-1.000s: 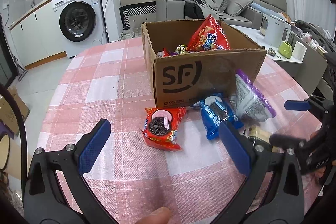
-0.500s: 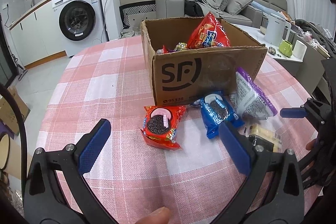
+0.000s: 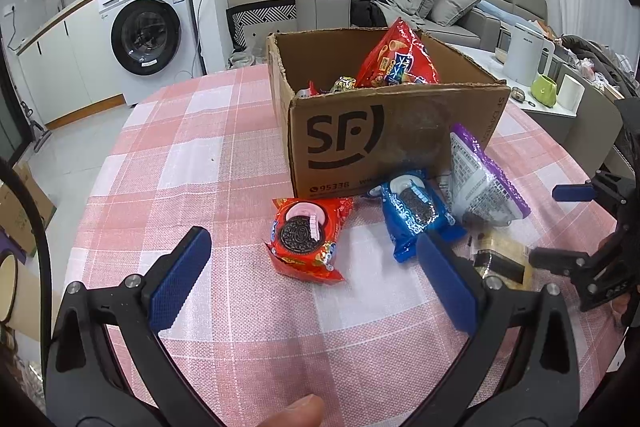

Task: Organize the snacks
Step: 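Move the right gripper to the clear cracker pack while the left approaches the red Oreo pack, then close the right gripper on the cracker pack while the left closes on the red Oreo pack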

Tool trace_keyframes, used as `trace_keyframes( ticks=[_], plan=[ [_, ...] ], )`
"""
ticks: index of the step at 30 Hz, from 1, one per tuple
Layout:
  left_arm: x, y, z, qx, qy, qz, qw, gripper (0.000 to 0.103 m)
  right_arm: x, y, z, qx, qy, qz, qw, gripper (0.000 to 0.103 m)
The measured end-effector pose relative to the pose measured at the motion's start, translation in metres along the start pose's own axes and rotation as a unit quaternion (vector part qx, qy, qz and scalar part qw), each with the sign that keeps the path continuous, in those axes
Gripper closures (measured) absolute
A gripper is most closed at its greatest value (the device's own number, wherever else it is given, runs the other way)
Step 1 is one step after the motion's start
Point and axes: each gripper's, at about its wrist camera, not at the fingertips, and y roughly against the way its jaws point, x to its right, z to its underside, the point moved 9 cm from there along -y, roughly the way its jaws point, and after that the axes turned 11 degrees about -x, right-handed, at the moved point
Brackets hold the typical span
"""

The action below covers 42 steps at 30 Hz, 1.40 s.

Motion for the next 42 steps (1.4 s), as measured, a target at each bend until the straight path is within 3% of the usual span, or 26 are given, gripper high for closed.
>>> trace_keyframes(
  ticks=[7,13,18,25,26,29,31,34,42],
  plan=[
    [-0.002,-0.009,0.004,-0.013,0.002,-0.004,0.9999,0.001,-0.043,-0.009,0.007,-0.007,0.050,-0.017,0.999,0.000],
    [-0.013,-0.022,0.008,-0.034,0.019,-0.008,0.9992,0.001,-0.053,-0.013,0.011,-0.010,0.063,-0.004,0.998,0.004],
    [-0.024,-0.036,0.011,-0.048,0.035,-0.011,0.9982,0.001,-0.056,-0.013,0.016,-0.010,0.074,-0.007,0.997,0.025],
    [-0.029,-0.053,0.013,-0.059,0.040,-0.006,0.9975,0.001,-0.046,-0.008,0.017,-0.004,0.067,-0.016,0.998,0.035],
    [-0.029,-0.055,0.013,-0.060,0.039,-0.005,0.9974,0.001,-0.046,-0.008,0.017,-0.004,0.070,-0.017,0.997,0.041],
    [-0.028,-0.063,0.013,-0.069,0.034,0.000,0.9970,0.019,-0.046,-0.006,0.019,-0.004,0.074,-0.020,0.997,0.042],
    [-0.025,-0.069,0.015,-0.079,0.030,0.010,0.9963,0.041,-0.046,-0.005,0.020,-0.004,0.078,-0.020,0.997,0.042],
    [-0.021,-0.072,0.016,-0.078,0.015,0.014,0.9967,0.061,-0.046,-0.005,0.020,-0.004,0.078,-0.020,0.997,0.042],
    [-0.017,-0.067,0.016,-0.066,0.008,0.023,0.9975,0.066,-0.047,-0.006,0.018,-0.004,0.076,-0.018,0.997,0.042]
  ],
)
